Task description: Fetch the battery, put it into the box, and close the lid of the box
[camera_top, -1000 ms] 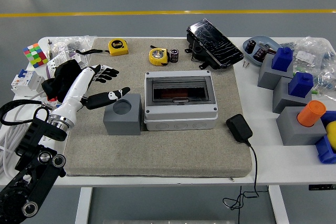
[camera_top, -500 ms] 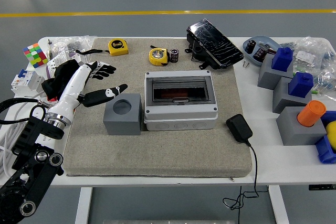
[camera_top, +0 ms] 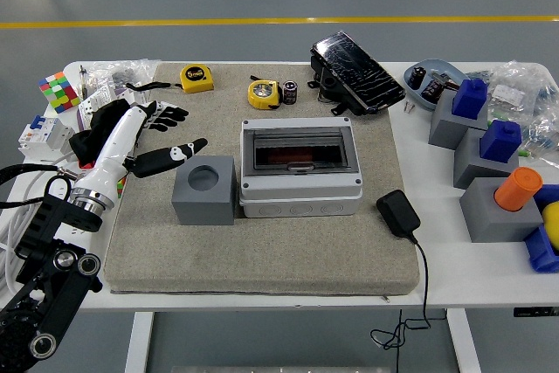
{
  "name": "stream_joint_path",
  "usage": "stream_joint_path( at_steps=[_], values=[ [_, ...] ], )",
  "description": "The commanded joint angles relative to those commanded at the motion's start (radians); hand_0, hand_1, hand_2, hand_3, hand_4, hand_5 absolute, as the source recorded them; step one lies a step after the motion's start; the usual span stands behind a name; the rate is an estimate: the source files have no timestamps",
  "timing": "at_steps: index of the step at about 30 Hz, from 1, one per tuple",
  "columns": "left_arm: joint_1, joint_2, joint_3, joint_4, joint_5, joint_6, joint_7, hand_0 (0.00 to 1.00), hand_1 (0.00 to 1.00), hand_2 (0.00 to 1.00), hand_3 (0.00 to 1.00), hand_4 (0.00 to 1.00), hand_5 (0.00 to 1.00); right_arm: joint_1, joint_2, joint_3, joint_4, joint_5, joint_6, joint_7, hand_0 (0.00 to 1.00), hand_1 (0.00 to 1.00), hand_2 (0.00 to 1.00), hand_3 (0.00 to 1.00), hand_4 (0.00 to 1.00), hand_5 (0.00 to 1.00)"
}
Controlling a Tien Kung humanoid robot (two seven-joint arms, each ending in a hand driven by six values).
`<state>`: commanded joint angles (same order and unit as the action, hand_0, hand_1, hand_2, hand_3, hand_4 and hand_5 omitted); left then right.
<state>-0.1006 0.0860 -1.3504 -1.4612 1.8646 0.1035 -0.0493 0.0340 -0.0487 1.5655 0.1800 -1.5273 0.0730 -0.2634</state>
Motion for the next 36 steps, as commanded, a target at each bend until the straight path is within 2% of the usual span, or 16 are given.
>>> stream_joint_path(
  at_steps=[14,15,20,21,25,26,36],
  values=[
    [-0.001,0.005,0.008,0.011,-0.032,0.018,-0.050,0.567,0.625,0.646,0.629,0.950,0.448,0.002,-0.002,-0.012,0.000,0.014,-0.001,0.007,0.642,0.666,0.675,0.609,0.995,0.600],
    [-0.001,0.004,0.009,0.012,-0.038,0.019,-0.055,0.523,0.612,0.636,0.630,0.950,0.447,0.002,-0.001,-0.012,0.000,0.013,-0.001,0.007,0.642,0.666,0.675,0.610,0.994,0.600],
    [-0.003,0.002,0.011,0.014,-0.070,0.027,-0.096,0.523,0.612,0.636,0.630,0.950,0.447,0.000,-0.001,-0.004,0.000,0.003,0.000,0.004,0.642,0.666,0.675,0.610,0.994,0.600],
    [-0.004,0.002,0.012,0.015,-0.076,0.028,-0.104,0.459,0.603,0.634,0.637,0.943,0.436,0.000,-0.001,-0.002,0.000,0.001,0.000,0.004,0.643,0.666,0.675,0.610,0.994,0.600],
    [-0.004,0.003,0.012,0.017,-0.096,0.027,-0.130,0.459,0.603,0.634,0.637,0.943,0.436,-0.002,-0.001,0.002,0.000,-0.001,0.000,0.004,0.643,0.666,0.675,0.610,0.994,0.600],
    [-0.003,0.003,0.012,0.018,-0.100,0.028,-0.137,0.416,0.580,0.630,0.642,0.939,0.429,-0.002,0.000,0.002,0.000,-0.001,0.000,0.004,0.642,0.666,0.675,0.610,0.994,0.600],
    [0.003,-0.006,0.004,0.018,-0.112,0.046,-0.177,0.387,0.569,0.611,0.638,0.938,0.427,-0.005,0.005,0.000,0.000,0.007,0.000,0.007,0.642,0.666,0.675,0.610,0.994,0.600]
  ],
)
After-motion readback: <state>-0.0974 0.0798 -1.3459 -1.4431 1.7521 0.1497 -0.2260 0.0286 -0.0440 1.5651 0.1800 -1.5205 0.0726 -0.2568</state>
